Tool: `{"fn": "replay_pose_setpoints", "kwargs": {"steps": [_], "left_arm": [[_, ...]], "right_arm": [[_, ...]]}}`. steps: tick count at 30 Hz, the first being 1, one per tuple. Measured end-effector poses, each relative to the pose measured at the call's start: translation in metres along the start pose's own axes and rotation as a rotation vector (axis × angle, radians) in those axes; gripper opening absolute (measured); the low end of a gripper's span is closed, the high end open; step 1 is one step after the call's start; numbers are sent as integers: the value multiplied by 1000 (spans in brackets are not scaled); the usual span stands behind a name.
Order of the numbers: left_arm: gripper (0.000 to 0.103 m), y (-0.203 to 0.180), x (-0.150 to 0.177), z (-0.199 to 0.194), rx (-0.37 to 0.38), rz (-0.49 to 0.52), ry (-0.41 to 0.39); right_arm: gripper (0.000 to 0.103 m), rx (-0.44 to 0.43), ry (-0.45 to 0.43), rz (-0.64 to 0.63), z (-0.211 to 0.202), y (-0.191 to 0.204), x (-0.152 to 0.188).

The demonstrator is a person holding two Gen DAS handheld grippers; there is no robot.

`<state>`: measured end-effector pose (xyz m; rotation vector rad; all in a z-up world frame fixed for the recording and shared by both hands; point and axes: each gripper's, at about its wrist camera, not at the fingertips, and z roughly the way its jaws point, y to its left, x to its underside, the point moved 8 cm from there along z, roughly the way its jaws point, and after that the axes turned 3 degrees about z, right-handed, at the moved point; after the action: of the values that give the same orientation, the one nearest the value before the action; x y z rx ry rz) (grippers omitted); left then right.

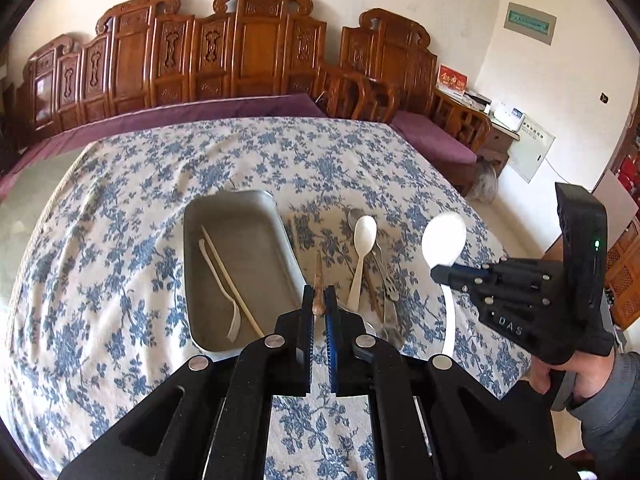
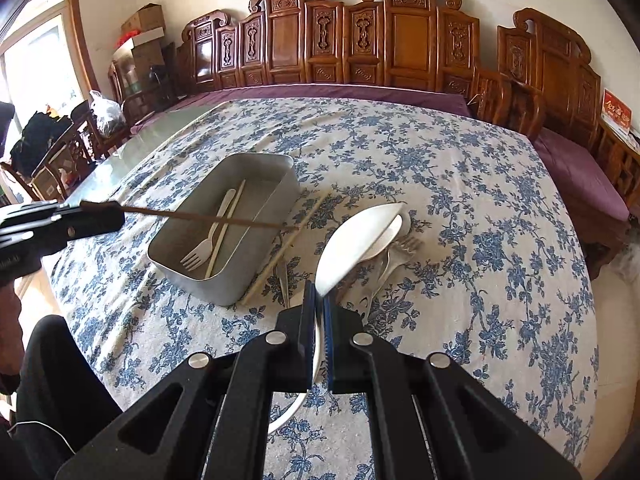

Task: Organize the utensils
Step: 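Lower the chopstick into the grey tray and open the left tool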

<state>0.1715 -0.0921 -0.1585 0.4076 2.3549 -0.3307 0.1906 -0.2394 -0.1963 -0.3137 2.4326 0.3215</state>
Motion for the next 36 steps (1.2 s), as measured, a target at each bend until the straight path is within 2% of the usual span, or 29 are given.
{"fn": "replay_pose_setpoints", "kwargs": {"steps": [7,13,17,24,36], "left_arm": [[4,9,-17,-15,-44,24,-64],[4,33,-30,-19,-106,16,-97],[4,53,-26,-4,-149,9,-74],[4,68,-6,24,-170,-5,-24],[4,61,6,61,-137,6,59]], "right_arm": [[5,1,4,-2,1,-1,1],[5,-10,-1,1,3,-1,-4],[5,-21,-3,-9,8,3,-10],[5,-37,0,-22,18,9,-22],[5,-43,8,-32,28,14,-30]]}}
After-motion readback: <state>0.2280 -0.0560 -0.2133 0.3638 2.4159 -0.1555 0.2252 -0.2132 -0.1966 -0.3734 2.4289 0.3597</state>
